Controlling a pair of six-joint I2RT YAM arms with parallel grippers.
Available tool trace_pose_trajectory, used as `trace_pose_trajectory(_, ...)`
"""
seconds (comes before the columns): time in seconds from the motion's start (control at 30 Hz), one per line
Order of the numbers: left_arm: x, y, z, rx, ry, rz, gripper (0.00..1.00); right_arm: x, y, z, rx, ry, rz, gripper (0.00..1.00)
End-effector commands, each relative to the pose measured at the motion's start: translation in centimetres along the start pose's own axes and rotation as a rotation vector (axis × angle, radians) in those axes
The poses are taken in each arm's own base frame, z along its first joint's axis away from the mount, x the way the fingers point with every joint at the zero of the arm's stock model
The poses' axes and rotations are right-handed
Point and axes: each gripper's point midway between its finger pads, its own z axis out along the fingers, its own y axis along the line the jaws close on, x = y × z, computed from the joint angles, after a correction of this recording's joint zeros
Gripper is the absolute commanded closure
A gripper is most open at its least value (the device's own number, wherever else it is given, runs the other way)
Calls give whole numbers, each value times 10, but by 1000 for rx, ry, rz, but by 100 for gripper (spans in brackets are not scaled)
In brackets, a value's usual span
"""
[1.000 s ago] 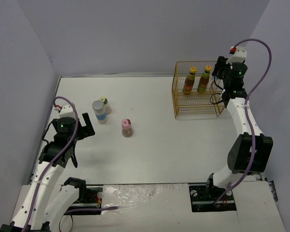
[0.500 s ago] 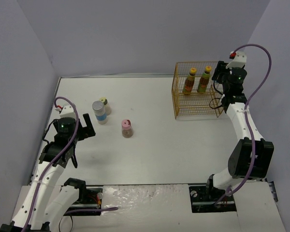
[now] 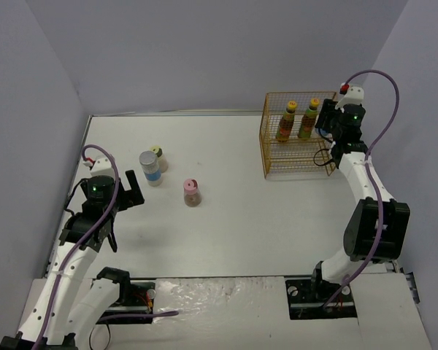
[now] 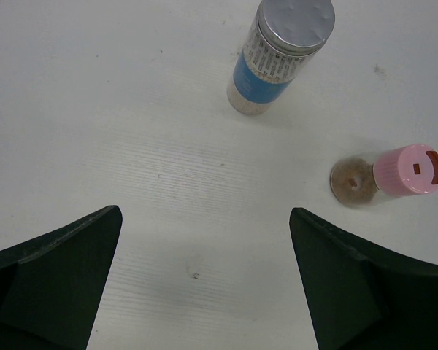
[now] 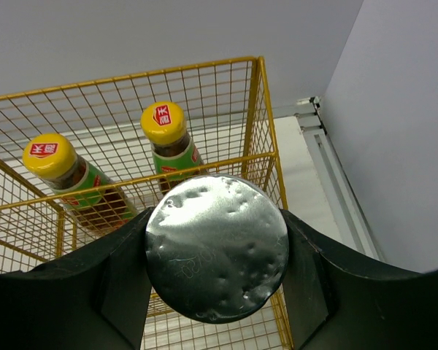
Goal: Organize the condiment bottles
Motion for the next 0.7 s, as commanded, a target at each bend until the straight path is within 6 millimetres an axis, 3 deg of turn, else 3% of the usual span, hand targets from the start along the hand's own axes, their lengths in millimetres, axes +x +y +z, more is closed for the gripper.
trace_pose_trajectory(0.0, -19, -6, 0, 21, -55, -18, 3, -42, 7, 10, -27, -137, 21, 100)
trace_pose_trajectory(0.2, -17, -7, 1, 25, -44, -15, 3, -26, 6, 24, -13, -82, 27, 100)
trace_pose_trajectory(0.4, -15, -7, 3, 22, -34, -13, 3, -16, 4, 44, 10, -19, 43, 85)
trace_pose_trajectory(0.6, -13, -6, 5, 15, -22, -10, 3, -5, 3, 59, 24, 12, 61, 78)
trace_pose_trajectory(0.67, -12, -7, 6, 15, -17, -9, 3, 1, 4, 62, 23, 27, 62, 69)
